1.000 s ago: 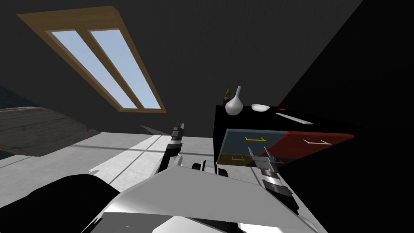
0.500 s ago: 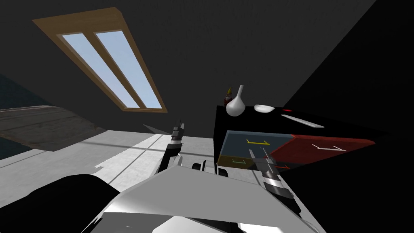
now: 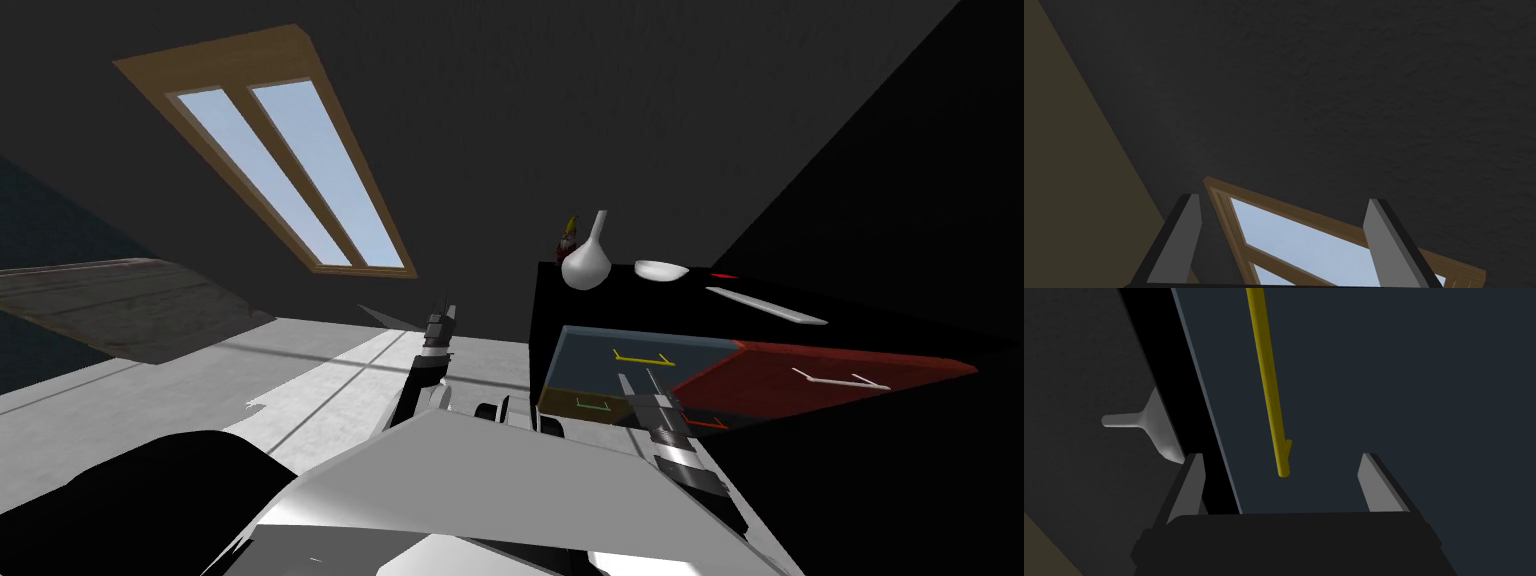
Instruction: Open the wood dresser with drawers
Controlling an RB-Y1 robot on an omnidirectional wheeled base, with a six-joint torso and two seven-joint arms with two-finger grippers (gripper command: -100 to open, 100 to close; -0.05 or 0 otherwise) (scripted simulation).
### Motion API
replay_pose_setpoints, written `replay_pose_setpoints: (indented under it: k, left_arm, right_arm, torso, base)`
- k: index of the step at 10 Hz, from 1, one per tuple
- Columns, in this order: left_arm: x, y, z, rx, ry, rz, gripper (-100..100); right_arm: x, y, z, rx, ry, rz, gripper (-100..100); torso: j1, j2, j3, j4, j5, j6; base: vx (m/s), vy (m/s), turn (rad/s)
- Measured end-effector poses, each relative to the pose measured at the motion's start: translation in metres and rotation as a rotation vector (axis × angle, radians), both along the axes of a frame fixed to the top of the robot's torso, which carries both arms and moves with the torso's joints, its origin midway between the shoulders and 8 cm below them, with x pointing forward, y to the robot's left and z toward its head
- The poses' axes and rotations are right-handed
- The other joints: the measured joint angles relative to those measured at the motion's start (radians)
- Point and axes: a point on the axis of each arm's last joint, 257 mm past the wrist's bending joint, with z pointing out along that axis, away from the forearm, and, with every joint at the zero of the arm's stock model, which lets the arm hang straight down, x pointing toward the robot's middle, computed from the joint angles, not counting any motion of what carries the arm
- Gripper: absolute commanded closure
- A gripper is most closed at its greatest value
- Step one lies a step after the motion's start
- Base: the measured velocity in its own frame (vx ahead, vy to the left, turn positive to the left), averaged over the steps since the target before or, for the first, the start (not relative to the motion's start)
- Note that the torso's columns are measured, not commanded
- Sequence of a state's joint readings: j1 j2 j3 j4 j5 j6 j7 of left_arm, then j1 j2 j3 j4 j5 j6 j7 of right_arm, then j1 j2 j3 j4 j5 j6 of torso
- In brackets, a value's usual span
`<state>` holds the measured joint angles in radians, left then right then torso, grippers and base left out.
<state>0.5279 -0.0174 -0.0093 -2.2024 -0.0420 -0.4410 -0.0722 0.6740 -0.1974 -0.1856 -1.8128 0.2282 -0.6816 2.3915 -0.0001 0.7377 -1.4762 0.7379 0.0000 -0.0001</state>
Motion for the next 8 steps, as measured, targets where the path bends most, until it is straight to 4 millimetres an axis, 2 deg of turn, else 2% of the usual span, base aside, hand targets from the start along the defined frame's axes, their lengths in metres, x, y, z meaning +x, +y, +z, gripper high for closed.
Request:
replay_pose_setpoints:
  k: [3,4,8]
  left_arm:
    - [0.0,0.0,0.0,0.0,0.0,0.0,0]
    - [0.0,0.0,0.0,0.0,0.0,0.0,0]
    - [0.0,0.0,0.0,0.0,0.0,0.0,0]
  right_arm:
    - [-0.002,-0.003,-0.008,-0.085,0.021,-0.019,-100]
    - [-0.002,-0.003,-0.008,-0.089,0.021,-0.02,-100]
    - [0.02,-0.02,-0.003,-0.091,0.021,-0.076,-100]
  torso:
    - [0.0,0.0,0.0,0.0,0.0,0.0]
    - [0.001,0.001,0.001,0.0,0.0,0.0]
    - [0.0,0.001,0.001,0.0,0.0,0.0]
  base:
    - [0.025,-0.023,0.037]
    - [-0.046,-0.011,0.232]
    - [-0.085,-0.009,0.144]
